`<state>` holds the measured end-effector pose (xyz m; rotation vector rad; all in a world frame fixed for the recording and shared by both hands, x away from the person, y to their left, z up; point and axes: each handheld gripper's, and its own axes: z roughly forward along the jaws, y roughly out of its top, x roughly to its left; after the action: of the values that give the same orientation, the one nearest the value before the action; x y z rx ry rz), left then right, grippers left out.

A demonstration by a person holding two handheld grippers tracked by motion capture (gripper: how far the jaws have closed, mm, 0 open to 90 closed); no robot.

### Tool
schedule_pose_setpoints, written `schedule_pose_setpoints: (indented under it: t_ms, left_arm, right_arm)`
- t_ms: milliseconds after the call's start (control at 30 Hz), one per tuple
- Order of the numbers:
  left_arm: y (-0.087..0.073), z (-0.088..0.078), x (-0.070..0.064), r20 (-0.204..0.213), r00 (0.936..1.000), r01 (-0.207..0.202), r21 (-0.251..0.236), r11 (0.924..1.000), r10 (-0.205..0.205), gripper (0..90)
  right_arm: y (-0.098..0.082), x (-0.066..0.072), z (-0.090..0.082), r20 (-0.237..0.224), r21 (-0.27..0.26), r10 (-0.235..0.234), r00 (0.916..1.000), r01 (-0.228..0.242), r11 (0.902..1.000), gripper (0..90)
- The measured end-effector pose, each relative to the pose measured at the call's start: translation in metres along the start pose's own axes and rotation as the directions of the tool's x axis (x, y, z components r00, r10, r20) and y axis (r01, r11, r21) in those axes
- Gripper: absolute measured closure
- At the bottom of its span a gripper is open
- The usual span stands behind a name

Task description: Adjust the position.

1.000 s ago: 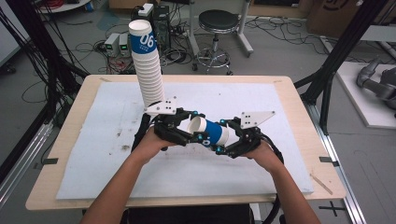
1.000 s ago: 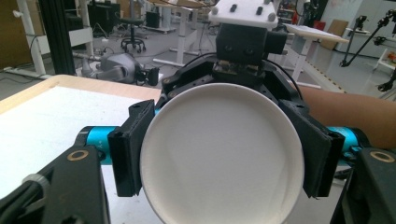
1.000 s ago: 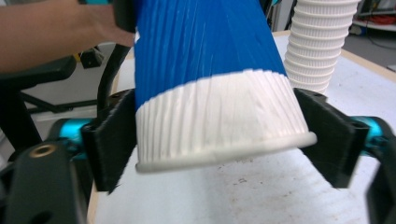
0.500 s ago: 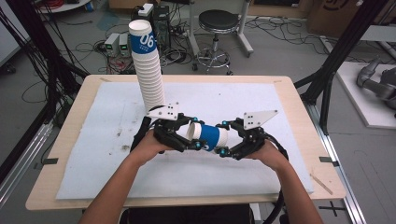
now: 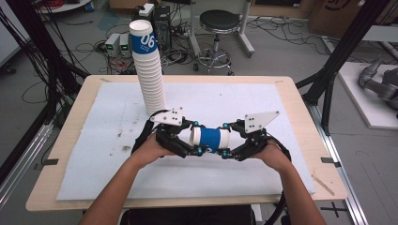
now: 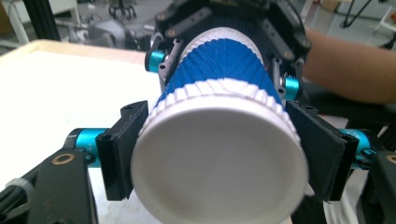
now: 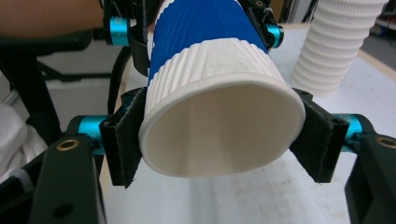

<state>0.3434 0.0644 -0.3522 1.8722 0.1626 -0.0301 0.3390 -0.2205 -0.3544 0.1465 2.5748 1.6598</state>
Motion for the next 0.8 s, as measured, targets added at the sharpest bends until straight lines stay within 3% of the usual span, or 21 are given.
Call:
schedule_pose_setpoints:
  t_ms: [100, 167, 300, 467, 600, 800]
  left_arm:
    - [-0.001, 0.0, 0.001, 0.031, 0.9995, -0.01, 0.002, 1.0, 0.009, 28.9]
    - [-0.002, 0.001, 0.001, 0.033, 0.9994, -0.009, 0.01, 0.9999, 0.008, 29.4]
    - [-0.004, 0.002, 0.004, 0.055, 0.9979, 0.032, 0.031, 0.999, -0.034, 30.0]
    - [-0.003, -0.002, 0.007, 0.05, 0.9979, 0.043, -0.044, 0.9981, -0.041, 29.9]
    - [-0.006, -0.008, 0.01, 0.061, 0.9959, 0.075, -0.144, 0.9867, -0.067, 30.0]
    - [-0.008, -0.004, 0.007, 0.08, 0.9952, 0.065, -0.119, 0.9908, -0.055, 30.0]
  right_arm:
    - [0.001, 0.001, -0.001, -0.011, 0.057, -0.003, 0.9999, 0.004, 0.9984, 27.5]
    - [0.0, 0.001, -0.002, -0.019, 0.059, -0.004, 0.9998, 0.005, 0.9983, 27.5]
    - [0.001, 0.0, -0.004, -0.024, 0.039, 0.004, 0.9997, -0.003, 0.9992, 26.0]
    - [0.001, -0.003, -0.007, -0.006, -0.06, 0.079, 0.9968, -0.08, 0.995, 20.1]
    - [0.0, -0.005, -0.013, 0.012, -0.119, 0.123, 0.9923, -0.121, 0.9855, 17.5]
    - [0.0, -0.003, -0.003, -0.031, -0.072, 0.091, 0.9954, -0.093, 0.9931, 21.0]
